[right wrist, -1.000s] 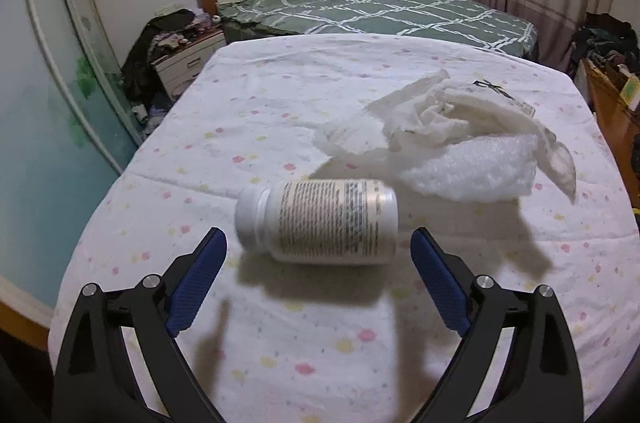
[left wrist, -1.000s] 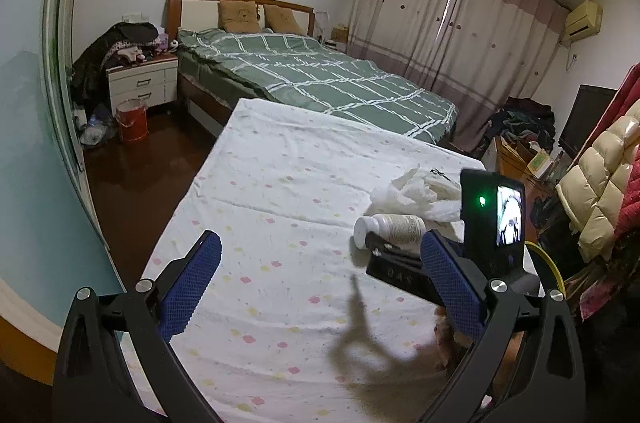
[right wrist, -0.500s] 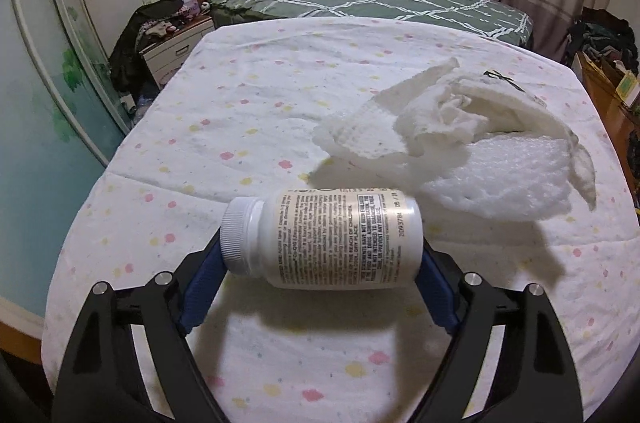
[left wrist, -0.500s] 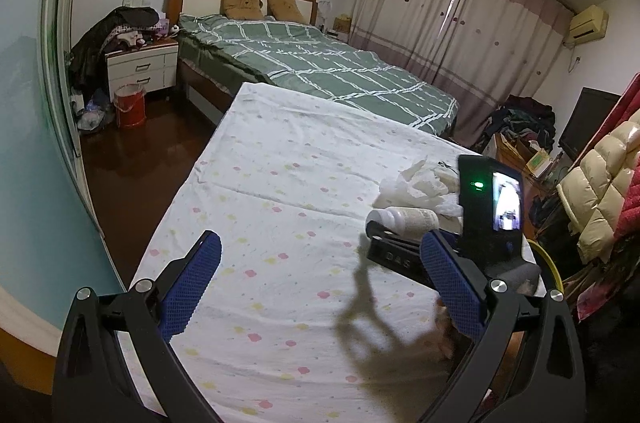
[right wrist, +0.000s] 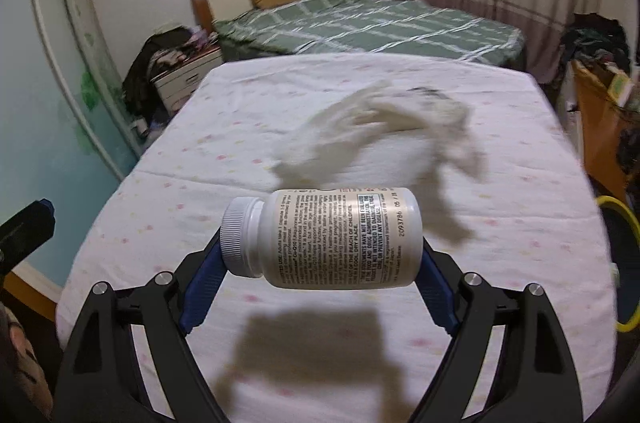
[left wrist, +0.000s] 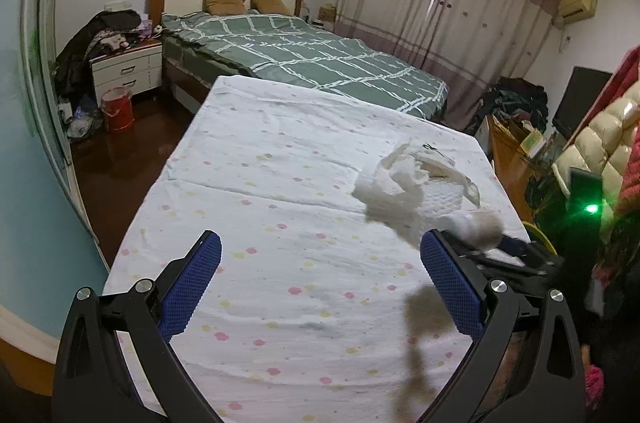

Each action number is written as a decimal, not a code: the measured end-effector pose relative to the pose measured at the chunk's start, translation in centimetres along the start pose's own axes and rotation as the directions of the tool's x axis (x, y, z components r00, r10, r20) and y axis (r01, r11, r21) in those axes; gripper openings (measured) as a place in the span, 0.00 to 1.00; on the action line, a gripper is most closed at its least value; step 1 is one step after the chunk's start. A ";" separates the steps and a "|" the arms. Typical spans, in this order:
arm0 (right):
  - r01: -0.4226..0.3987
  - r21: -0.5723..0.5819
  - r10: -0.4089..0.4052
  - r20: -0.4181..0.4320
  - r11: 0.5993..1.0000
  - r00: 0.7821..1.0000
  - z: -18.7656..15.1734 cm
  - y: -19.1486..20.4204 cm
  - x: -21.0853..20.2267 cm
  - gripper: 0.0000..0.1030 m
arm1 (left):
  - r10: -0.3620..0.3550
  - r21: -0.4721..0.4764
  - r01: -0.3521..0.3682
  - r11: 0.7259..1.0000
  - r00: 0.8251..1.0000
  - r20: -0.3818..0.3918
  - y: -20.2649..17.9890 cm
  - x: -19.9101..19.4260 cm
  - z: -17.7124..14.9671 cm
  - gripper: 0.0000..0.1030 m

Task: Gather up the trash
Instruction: 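Carry the pill bottle over the yellow bin and open the right gripper, then grasp the white foam mesh sleeve with the left gripper and lift it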

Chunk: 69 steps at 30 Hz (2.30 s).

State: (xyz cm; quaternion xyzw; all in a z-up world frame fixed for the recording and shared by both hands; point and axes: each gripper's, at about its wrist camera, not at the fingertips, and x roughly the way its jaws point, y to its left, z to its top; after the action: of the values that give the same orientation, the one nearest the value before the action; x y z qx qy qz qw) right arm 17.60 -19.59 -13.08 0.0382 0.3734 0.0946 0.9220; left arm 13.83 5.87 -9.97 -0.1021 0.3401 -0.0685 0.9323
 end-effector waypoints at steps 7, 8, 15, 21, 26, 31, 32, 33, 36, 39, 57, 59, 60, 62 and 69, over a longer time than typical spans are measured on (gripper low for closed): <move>0.122 0.109 -0.126 0.027 0.986 0.992 -0.8 -8.5 -3.0 0.78 | -0.013 0.048 0.015 0.999 0.999 -0.029 -2.8 1.5 0.1 0.95; 0.150 0.138 -0.155 0.030 0.979 0.987 -1.0 -10.3 -3.5 0.78 | -0.017 0.059 0.019 0.998 0.999 -0.034 -3.5 1.9 0.1 0.95; 0.292 0.292 -0.314 0.031 0.911 0.949 -2.0 -20.4 -6.0 0.78 | -0.040 0.122 0.048 0.991 0.997 -0.068 -7.8 3.8 -0.1 0.95; 0.378 0.377 -0.398 -0.027 0.846 0.917 -3.6 -27.8 -6.0 0.78 | -0.041 0.158 0.056 0.986 0.995 -0.093 -11.0 5.1 -0.4 0.95; 0.403 0.406 -0.408 -0.079 0.820 0.909 -4.8 -31.6 -4.6 0.78 | -0.044 0.184 0.065 0.981 0.992 -0.117 -13.0 6.4 -0.4 0.95; 0.418 0.425 -0.415 -0.104 0.803 0.904 -5.5 -33.9 -3.7 0.78 | -0.042 0.216 0.071 0.974 0.990 -0.133 -15.0 7.3 -0.4 0.95; 0.420 0.430 -0.415 -0.110 0.799 0.903 -5.6 -34.3 -3.5 0.78 | -0.044 0.223 0.073 0.972 0.990 -0.135 -15.4 7.4 -0.4 0.95; 0.422 0.431 -0.415 -0.116 0.798 0.903 -5.7 -34.7 -3.5 0.78 | -0.045 0.228 0.076 0.971 0.990 -0.137 -15.7 7.6 -0.3 0.95; 0.426 0.438 -0.415 -0.125 0.792 0.901 -5.9 -35.5 -3.1 0.79 | -0.048 0.243 0.082 0.967 0.989 -0.143 -16.6 7.9 -0.3 0.95; 0.423 0.440 -0.415 -0.119 0.792 0.902 -6.0 -35.7 -3.4 0.85 | -0.055 0.257 0.093 0.962 0.987 -0.151 -17.5 8.1 -0.4 0.95; 0.373 0.440 -0.365 -0.106 0.817 0.925 -6.8 -34.5 -3.2 0.86 | -0.045 0.303 0.102 0.948 0.981 -0.189 -18.1 13.6 0.8 0.95; 0.372 0.439 -0.363 -0.108 0.818 0.926 -6.8 -34.4 -3.1 0.86 | -0.033 0.316 0.091 0.944 0.982 -0.184 -18.1 14.7 1.3 0.94; 0.369 0.440 -0.360 -0.109 0.819 0.927 -6.9 -34.4 -3.0 0.86 | -0.032 0.321 0.090 0.943 0.983 -0.182 -18.1 15.0 1.5 0.91; 0.367 0.441 -0.356 -0.111 0.819 0.928 -6.9 -34.4 -2.9 0.86 | -0.027 0.339 0.089 0.937 0.983 -0.182 -18.1 15.9 1.8 0.87; 0.362 0.450 -0.346 -0.120 0.817 0.930 -7.1 -34.8 -2.5 0.86 | 0.013 0.381 0.070 0.922 0.977 -0.212 -18.1 18.5 2.0 0.68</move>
State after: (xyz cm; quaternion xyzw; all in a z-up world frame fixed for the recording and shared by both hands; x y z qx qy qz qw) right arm 15.98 -54.21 -21.39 0.1860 0.4006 -0.1698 0.8810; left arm 28.15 -15.03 -15.70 0.0865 0.4153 -0.1583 0.8916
